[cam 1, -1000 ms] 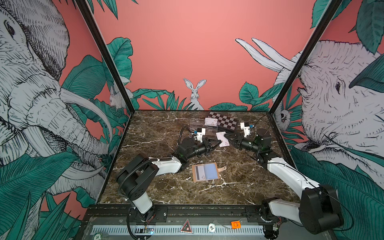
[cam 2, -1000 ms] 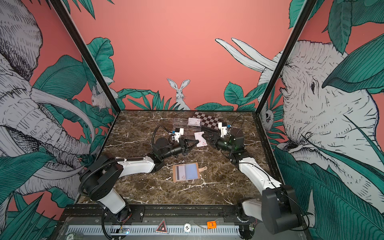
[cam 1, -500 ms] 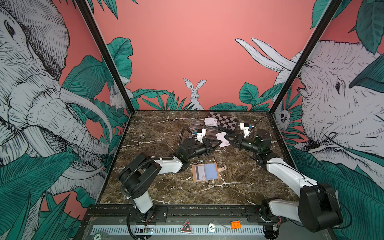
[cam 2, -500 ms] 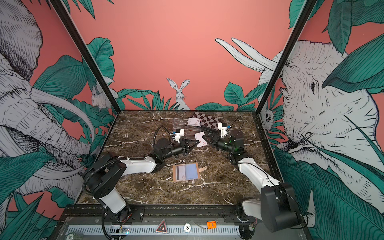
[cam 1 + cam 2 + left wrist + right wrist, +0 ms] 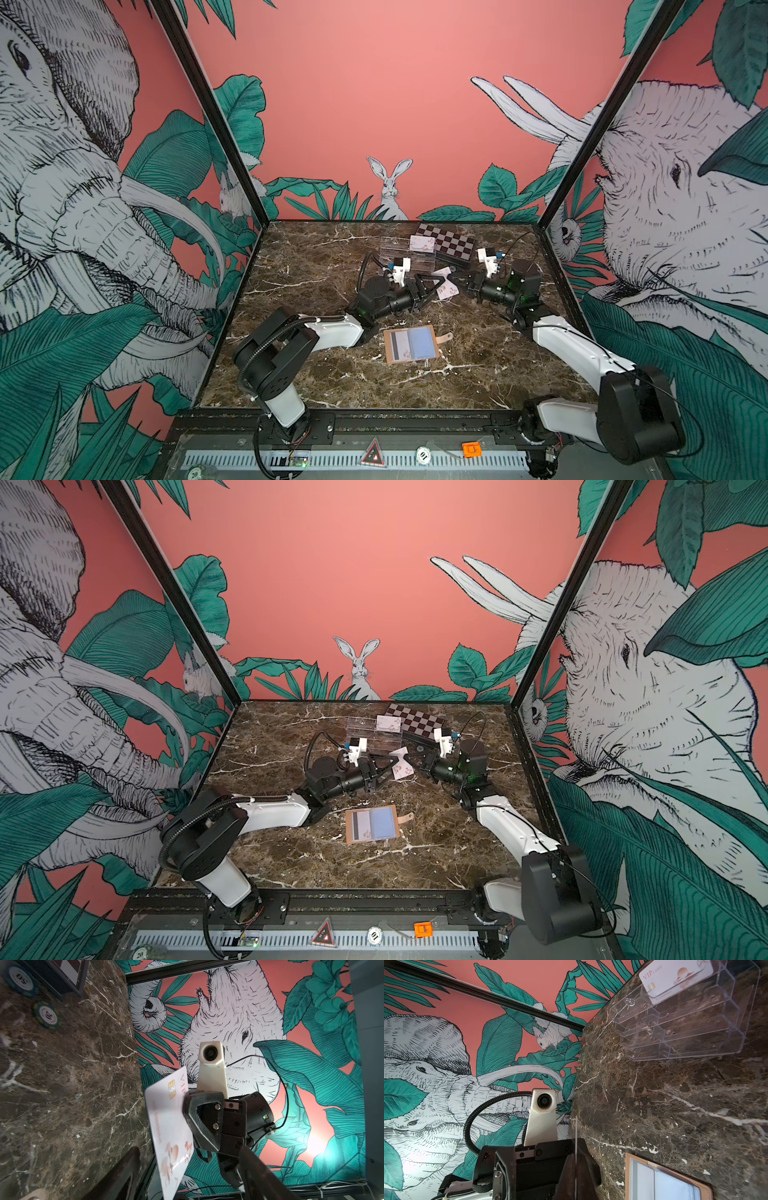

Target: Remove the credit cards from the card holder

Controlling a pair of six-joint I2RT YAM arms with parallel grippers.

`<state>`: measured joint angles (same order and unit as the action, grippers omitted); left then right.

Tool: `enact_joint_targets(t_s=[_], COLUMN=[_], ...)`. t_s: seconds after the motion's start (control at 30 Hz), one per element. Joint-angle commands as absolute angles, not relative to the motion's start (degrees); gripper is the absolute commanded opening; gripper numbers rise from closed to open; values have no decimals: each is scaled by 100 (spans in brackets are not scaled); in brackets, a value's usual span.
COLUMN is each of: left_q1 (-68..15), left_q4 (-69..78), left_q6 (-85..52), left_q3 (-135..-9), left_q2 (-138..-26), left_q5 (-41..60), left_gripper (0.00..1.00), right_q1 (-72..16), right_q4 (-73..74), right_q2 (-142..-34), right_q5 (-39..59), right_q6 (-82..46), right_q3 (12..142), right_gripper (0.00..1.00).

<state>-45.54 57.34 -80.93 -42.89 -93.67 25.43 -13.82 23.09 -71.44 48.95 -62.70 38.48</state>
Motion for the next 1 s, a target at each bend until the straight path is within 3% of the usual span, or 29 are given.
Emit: enact_joint_targets(t_s=[0.0,0.33,0.47,0.97], left_q1=[-4501,-4400,-4377,-4288], left_q4=[5209,3405,2732,11], left_q6=[-7583,-6309,-5736,-3678], left_q3=[-4175,-4211,-4206,-4401], left_q2=[-8839,-7864,-7379,-5537], left_q5=[2397,2015,1731,432], left_gripper=[79,88,98,99], right_q1=[-1362,-1351,-1352,-1357], right_q4=[2247,1603,1336,-71], right_q2=[-6963,-6731,-6680,-6551], right_q5=[5012,4831,4782,4643], right_q6=[-6045,-5446,-5119,-3759], right_q3=[3815,3885,3911,4415], right_gripper=[0,0,0,0])
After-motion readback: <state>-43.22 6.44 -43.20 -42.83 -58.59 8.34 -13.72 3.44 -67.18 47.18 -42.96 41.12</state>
